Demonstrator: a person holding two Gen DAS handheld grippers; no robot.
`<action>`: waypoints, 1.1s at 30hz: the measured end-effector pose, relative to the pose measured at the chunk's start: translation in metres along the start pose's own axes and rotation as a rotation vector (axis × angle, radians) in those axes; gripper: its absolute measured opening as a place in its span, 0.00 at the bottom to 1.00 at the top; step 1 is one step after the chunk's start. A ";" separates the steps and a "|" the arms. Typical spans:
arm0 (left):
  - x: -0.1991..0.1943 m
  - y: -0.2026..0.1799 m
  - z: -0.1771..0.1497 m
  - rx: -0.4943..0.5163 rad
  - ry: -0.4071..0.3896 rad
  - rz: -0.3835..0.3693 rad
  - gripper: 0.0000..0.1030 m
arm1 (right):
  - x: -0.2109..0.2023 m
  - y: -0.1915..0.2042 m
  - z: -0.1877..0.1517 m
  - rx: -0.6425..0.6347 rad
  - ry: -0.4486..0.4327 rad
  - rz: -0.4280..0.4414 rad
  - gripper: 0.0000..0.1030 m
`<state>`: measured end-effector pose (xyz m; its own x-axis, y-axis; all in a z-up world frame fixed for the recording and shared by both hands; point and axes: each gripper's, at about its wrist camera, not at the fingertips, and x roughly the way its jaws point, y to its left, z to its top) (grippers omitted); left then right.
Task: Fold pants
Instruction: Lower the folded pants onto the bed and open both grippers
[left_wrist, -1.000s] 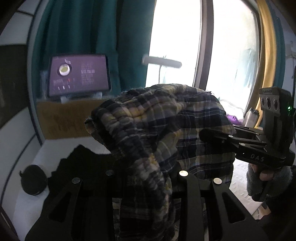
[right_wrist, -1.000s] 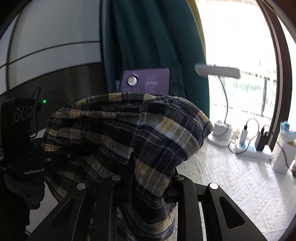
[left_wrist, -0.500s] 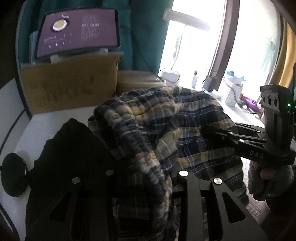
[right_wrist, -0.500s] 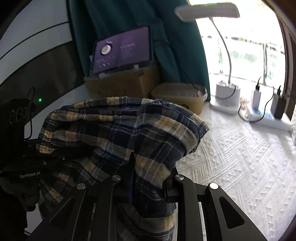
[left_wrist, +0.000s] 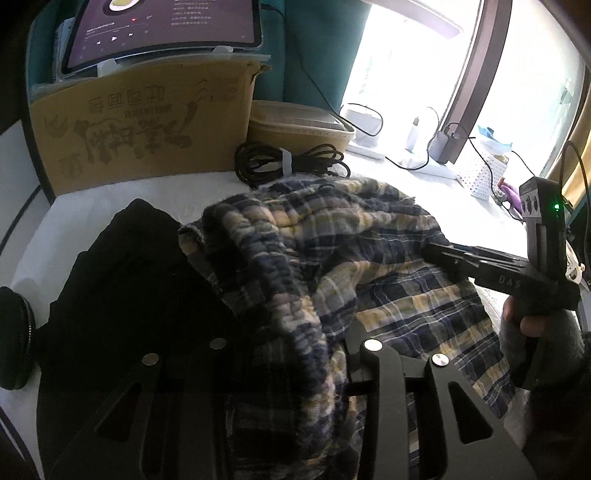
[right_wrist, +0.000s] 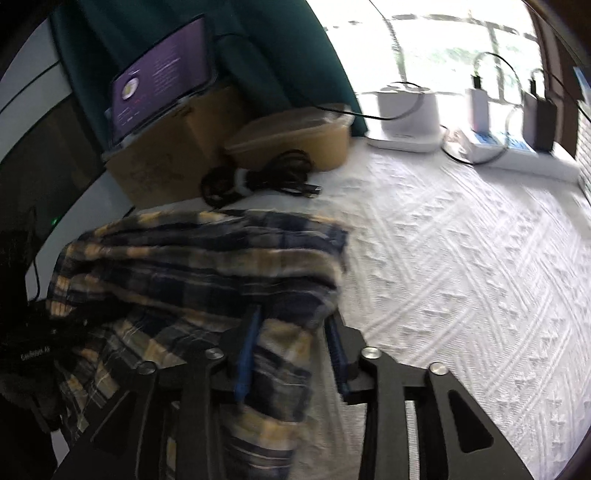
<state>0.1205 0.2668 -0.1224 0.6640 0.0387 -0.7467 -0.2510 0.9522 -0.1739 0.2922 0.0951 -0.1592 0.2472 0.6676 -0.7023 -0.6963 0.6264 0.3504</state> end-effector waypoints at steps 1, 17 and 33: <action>0.000 0.000 0.001 -0.006 0.000 0.003 0.35 | 0.000 -0.004 0.001 0.007 0.001 -0.011 0.48; -0.038 0.015 -0.011 -0.121 -0.057 0.083 0.55 | -0.042 -0.015 -0.016 0.034 -0.035 -0.071 0.51; -0.051 0.020 -0.024 -0.157 -0.072 0.161 0.55 | -0.055 -0.007 -0.051 -0.009 0.031 -0.133 0.51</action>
<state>0.0647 0.2770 -0.1026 0.6536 0.2133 -0.7261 -0.4607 0.8734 -0.1582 0.2489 0.0332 -0.1550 0.3172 0.5658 -0.7611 -0.6646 0.7051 0.2472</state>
